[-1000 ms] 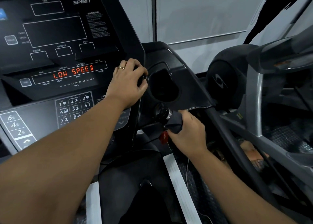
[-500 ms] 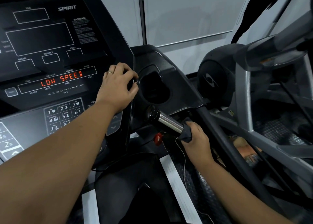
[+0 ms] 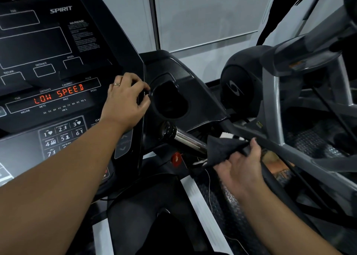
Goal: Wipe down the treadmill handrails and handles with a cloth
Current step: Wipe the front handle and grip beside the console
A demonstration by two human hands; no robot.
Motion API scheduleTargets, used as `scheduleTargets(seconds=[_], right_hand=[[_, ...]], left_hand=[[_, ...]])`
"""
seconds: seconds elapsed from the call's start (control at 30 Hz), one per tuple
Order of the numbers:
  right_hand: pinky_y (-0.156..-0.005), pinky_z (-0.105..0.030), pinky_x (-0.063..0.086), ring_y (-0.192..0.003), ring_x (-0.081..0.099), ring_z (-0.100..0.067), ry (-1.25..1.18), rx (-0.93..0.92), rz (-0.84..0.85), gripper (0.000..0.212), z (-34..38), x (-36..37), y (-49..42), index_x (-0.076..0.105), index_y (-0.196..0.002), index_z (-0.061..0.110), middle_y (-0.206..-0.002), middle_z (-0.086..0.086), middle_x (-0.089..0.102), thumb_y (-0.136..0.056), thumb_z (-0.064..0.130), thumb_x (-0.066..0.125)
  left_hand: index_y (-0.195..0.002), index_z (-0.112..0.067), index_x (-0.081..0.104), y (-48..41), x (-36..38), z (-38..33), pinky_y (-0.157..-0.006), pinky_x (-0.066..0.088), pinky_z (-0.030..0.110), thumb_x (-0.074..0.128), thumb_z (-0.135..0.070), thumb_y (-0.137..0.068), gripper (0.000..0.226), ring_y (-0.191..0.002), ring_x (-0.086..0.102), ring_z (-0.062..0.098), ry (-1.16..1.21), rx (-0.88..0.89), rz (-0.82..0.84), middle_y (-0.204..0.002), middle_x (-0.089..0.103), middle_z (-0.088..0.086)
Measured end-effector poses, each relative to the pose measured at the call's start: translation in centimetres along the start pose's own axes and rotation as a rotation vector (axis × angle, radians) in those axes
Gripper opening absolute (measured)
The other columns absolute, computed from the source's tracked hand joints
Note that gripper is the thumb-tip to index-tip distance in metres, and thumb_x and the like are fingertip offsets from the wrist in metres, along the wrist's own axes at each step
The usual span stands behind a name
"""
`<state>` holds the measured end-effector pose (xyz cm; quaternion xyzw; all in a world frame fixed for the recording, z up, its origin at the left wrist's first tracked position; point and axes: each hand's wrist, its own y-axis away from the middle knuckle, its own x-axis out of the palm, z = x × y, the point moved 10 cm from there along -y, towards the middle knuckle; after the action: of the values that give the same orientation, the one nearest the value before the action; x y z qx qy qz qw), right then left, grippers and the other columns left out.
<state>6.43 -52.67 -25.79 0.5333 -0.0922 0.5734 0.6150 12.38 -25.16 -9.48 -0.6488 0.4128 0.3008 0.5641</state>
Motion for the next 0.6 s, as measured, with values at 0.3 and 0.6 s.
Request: scheduleTargets(seconds=[0.3,0.6], right_hand=[[-0.082,-0.038,0.056,-0.089,0.068,-0.025,0.214,0.195,-0.133,0.025,-3.3,0.5,-2.2,0.064,-0.108,-0.001,-0.097,-0.016,0.072,-0.098,0.017,0.05],[-0.091,-0.046,0.054,-0.077,0.065,-0.03,0.322,0.258,-0.269,0.023,-3.6,-0.6,-5.8,0.065,-0.081,0.008,-0.078,-0.012,0.068,-0.089,0.028,0.057]], left_hand=[[-0.111,-0.023,0.063,0.0,-0.1,-0.2,-0.102,0.034,0.042,0.057,-0.032,-0.091,0.023,-0.114,0.041,0.023,-0.001,-0.004,0.007,-0.119,0.046,-0.001],[-0.11,-0.023,0.064,-0.1,0.0,-0.1,-0.102,0.035,0.042,0.058,-0.032,-0.09,0.023,-0.113,0.041,0.023,-0.002,-0.007,0.004,-0.118,0.046,-0.001]])
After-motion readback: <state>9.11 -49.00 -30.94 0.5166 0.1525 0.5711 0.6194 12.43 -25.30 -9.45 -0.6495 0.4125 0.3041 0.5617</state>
